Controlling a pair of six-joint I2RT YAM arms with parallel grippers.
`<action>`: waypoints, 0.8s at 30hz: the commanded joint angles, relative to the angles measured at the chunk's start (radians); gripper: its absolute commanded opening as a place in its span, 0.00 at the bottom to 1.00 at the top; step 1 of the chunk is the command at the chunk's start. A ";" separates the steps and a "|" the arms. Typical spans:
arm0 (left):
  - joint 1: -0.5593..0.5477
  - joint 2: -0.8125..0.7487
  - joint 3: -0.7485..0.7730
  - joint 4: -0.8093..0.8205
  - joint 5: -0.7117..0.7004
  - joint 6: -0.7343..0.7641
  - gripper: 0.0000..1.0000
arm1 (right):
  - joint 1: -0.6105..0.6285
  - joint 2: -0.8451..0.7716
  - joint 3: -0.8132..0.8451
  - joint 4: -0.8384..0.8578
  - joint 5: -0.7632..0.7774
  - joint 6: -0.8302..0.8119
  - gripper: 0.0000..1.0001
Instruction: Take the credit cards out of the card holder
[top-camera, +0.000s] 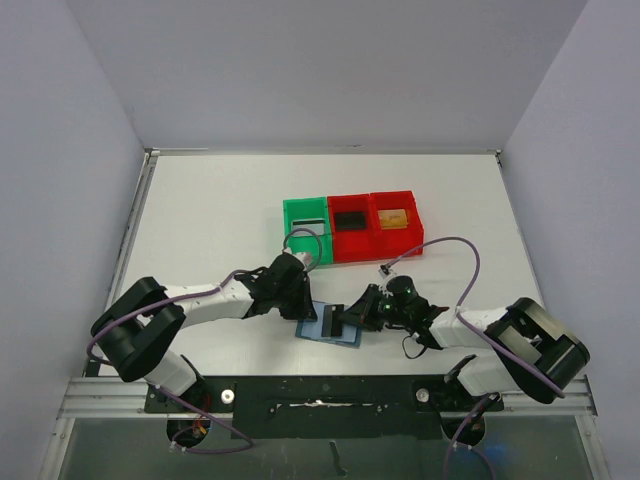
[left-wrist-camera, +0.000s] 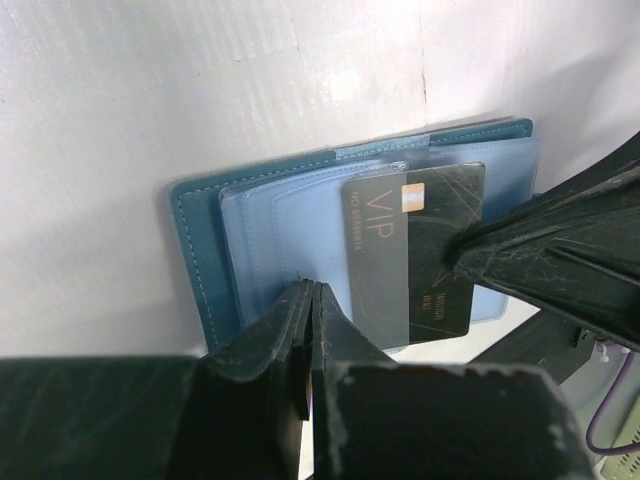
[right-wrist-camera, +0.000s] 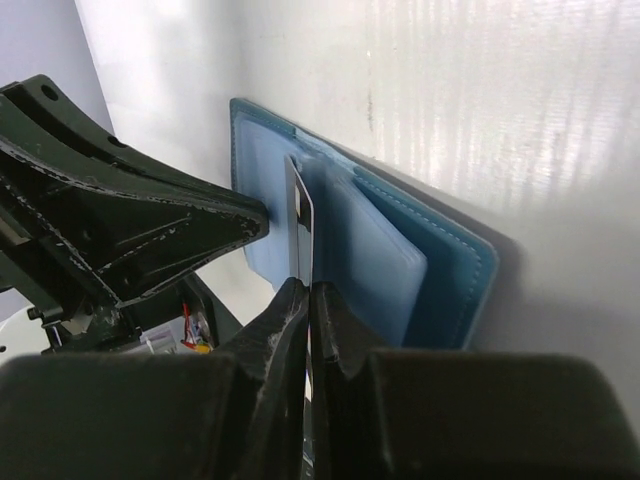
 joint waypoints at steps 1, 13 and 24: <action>0.002 -0.015 0.010 -0.080 -0.077 0.016 0.00 | -0.018 -0.037 -0.023 -0.043 -0.003 -0.027 0.00; 0.002 -0.144 0.048 -0.029 -0.039 0.009 0.24 | 0.009 0.077 0.017 0.071 -0.002 0.019 0.00; 0.000 -0.094 0.015 0.017 0.023 0.003 0.19 | 0.075 0.094 0.033 0.037 0.144 0.082 0.02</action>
